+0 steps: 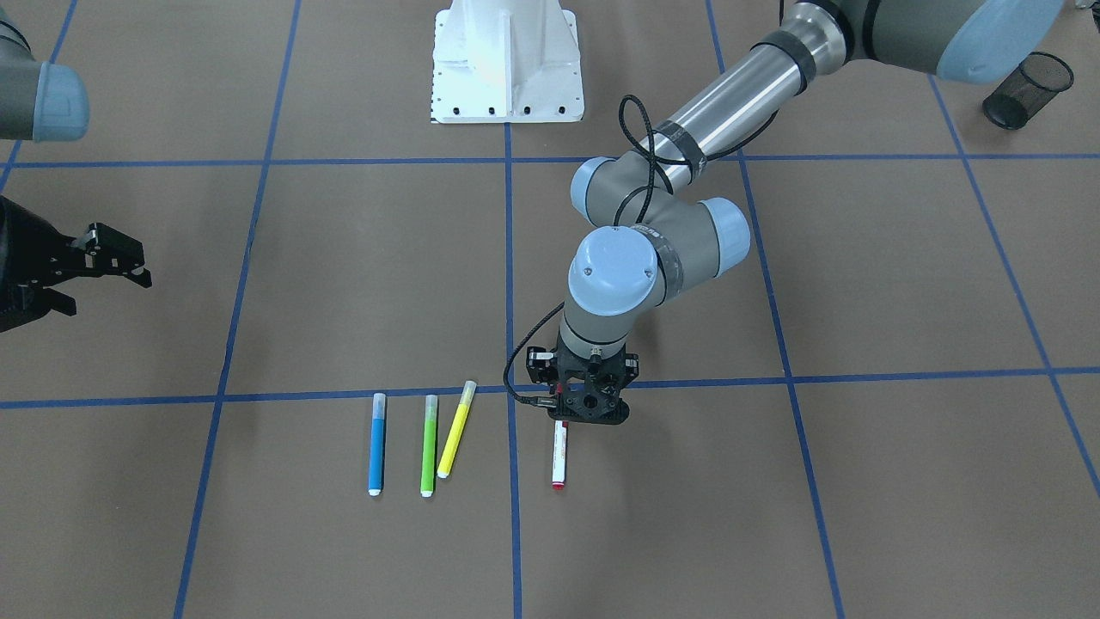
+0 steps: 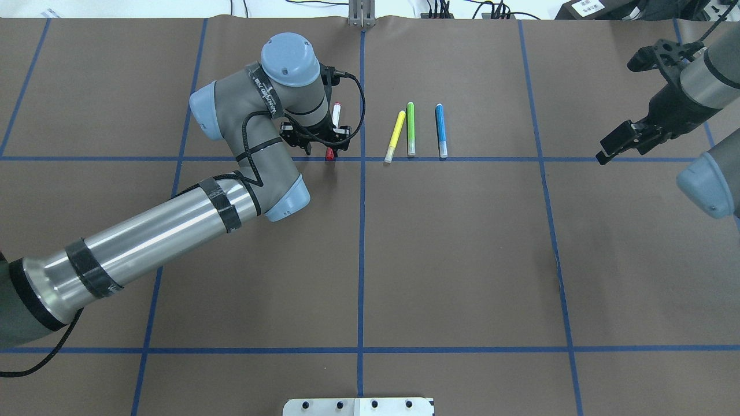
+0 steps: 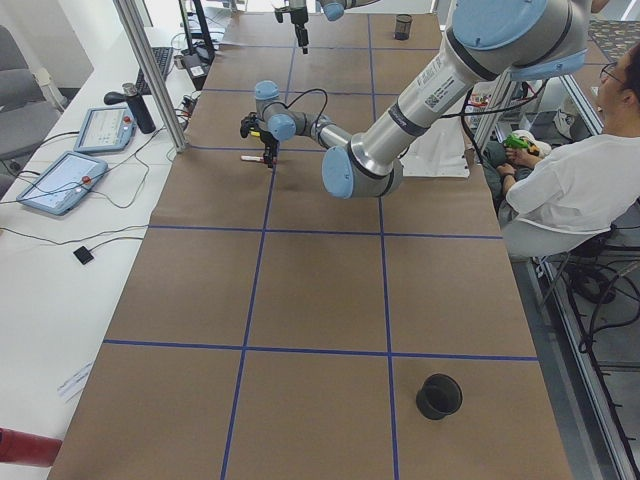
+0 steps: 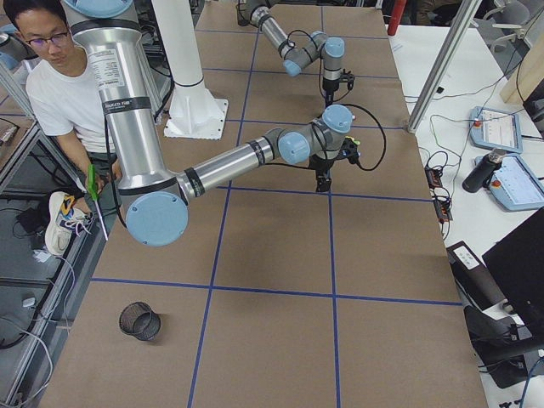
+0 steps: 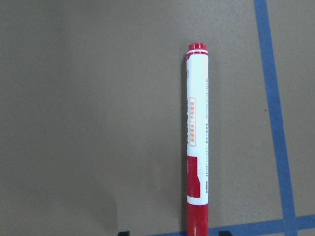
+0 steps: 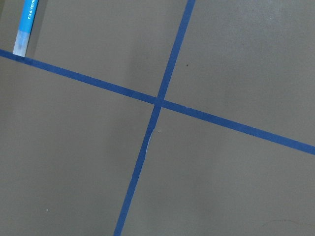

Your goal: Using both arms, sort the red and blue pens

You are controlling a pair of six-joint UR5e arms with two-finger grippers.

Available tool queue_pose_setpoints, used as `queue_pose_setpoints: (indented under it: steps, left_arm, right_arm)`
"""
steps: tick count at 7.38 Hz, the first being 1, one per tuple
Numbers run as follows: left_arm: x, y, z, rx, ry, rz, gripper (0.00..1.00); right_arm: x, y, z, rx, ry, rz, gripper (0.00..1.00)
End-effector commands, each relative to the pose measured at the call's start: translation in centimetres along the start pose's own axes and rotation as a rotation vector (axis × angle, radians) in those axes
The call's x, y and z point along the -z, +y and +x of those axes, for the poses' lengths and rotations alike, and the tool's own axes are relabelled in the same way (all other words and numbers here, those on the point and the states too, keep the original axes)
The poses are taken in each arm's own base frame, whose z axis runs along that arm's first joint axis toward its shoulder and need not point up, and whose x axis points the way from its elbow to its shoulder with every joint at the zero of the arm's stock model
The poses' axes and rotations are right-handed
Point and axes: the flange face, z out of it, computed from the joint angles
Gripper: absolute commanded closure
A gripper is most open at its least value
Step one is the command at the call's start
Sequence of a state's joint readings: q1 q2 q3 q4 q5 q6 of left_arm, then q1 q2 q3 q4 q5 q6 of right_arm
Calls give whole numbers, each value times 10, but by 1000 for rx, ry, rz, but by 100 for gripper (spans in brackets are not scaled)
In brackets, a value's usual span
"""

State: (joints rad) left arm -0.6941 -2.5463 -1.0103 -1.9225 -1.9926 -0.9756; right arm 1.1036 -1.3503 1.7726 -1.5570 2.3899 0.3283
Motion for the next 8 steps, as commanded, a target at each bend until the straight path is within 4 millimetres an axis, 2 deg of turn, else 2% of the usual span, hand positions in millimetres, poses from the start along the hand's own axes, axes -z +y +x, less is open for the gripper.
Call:
queue_pose_setpoints:
  steps: [1,2,4,5,7,8]
  left_arm:
    - [-2,-1,4,-4,-3,13,75]
    - [-2,-1,4,-6,-1,13,100]
    - [-1,-1,4,-4,-1,13,100]
    - [11,-2,11,47,19,28,100]
    - [47,-4,25,130,78,64,100]
    - [57,-1,24,163,88,63,100]
  right_arm:
    - [-2,0,0,0,3,-2,0]
    - [-2,0,0,1,3,-3,0]
    - [-7,0,2,-4,4,-11,0]
    - [-8,-1,1,-2,4,-14,0]
    - [-9,-3,-4,0,7,-12,0]
    - [-14,-9,-16,-35,3,-17,0]
